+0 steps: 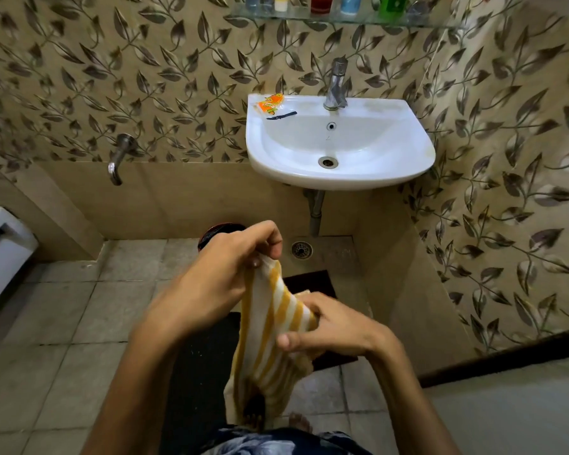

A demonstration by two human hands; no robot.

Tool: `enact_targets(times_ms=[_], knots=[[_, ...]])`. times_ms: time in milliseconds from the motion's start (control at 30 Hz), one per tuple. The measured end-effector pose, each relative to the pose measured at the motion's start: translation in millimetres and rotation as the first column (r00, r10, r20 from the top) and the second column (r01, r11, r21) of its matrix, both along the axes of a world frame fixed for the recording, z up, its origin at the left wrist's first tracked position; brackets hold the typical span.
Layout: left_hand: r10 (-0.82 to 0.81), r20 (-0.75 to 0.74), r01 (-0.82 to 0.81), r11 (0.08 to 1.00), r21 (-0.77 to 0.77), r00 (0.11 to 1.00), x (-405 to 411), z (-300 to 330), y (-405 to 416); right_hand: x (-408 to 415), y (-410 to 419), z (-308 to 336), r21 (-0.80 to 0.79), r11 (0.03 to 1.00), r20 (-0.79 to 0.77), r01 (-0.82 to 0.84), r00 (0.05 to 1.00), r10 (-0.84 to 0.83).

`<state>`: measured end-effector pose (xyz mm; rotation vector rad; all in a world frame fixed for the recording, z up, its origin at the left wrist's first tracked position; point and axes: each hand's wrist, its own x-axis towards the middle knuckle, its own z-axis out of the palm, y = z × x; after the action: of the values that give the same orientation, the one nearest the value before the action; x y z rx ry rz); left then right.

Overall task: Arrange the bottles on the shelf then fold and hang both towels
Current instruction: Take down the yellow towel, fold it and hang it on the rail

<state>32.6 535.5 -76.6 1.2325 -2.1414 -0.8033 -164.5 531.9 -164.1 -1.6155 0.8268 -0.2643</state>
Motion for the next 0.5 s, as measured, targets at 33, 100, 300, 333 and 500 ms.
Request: enact_targets(times_ms=[33, 100, 300, 333, 500], knots=[[0.022, 0.006, -0.022, 0.999, -0.032, 1.0, 3, 1, -1, 1, 0, -10, 0.11, 0.994, -0.011, -0.016, 1.0, 0.018], [0.061, 0.009, -0.06, 0.994, -0.096, 0.998, 6, 3, -3, 3, 0, -34, 0.348, 0.933, -0.095, 0.086, 0.994, -0.056], [0.163, -0.053, -0.17, 0.965, -0.202, 0.985, 11, 5, -4, 2, -13, -113, 0.577, 0.796, -0.188, 0.181, 0.978, -0.087], [0.19, -0.085, -0.203, 0.959, -0.199, 0.978, 14, 7, -4, -1, -13, -123, 0.58, 0.787, -0.26, 0.211, 0.963, -0.067], [0.339, -0.196, -0.38, 0.894, -0.239, 0.92, 46, 13, -9, -15, -1, -162, 0.503, 0.846, -0.556, 0.175, 0.816, 0.162]])
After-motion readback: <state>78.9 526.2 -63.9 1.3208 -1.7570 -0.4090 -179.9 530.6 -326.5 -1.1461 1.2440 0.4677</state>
